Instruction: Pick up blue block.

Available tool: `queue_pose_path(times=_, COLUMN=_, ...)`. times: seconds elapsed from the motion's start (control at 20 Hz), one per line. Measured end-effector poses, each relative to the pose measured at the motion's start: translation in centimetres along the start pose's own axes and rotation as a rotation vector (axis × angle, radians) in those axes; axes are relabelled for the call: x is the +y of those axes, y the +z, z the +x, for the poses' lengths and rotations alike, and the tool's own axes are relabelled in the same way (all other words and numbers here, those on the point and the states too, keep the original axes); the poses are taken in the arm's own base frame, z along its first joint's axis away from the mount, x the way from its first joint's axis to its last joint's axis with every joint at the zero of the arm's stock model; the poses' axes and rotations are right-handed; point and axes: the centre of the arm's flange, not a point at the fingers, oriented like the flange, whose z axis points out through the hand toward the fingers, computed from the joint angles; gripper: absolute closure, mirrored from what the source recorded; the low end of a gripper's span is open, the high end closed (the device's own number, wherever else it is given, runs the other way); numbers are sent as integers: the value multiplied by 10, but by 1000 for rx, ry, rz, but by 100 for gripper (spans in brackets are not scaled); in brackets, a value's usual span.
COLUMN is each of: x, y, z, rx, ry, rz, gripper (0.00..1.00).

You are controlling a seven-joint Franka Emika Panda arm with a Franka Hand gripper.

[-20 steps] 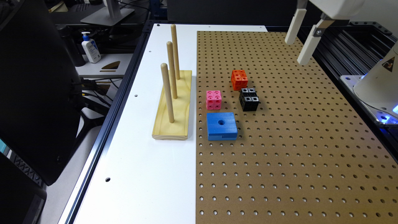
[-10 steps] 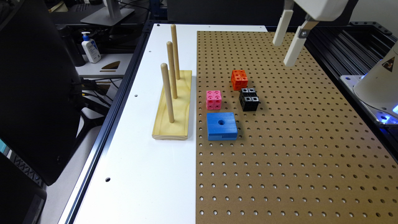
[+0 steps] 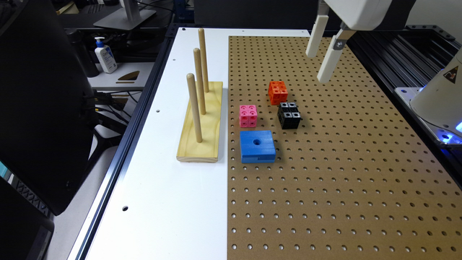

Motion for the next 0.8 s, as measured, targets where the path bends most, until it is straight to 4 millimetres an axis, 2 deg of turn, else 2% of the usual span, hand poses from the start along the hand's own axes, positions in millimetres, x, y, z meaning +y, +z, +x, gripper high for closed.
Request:
queue_pose_path(times=0.35, x=-41, y=3, z=12, rx=-10, ry=0, rz=3, gripper=0)
queue_pose_path(times=0.55, x=-57, y=8, z=17, rx=-20, ry=-2, rz=2, gripper=0)
queue_pose_path(times=0.8, x=-70, y=7, z=10, rx=-18, ry=-1, rz=6, gripper=0)
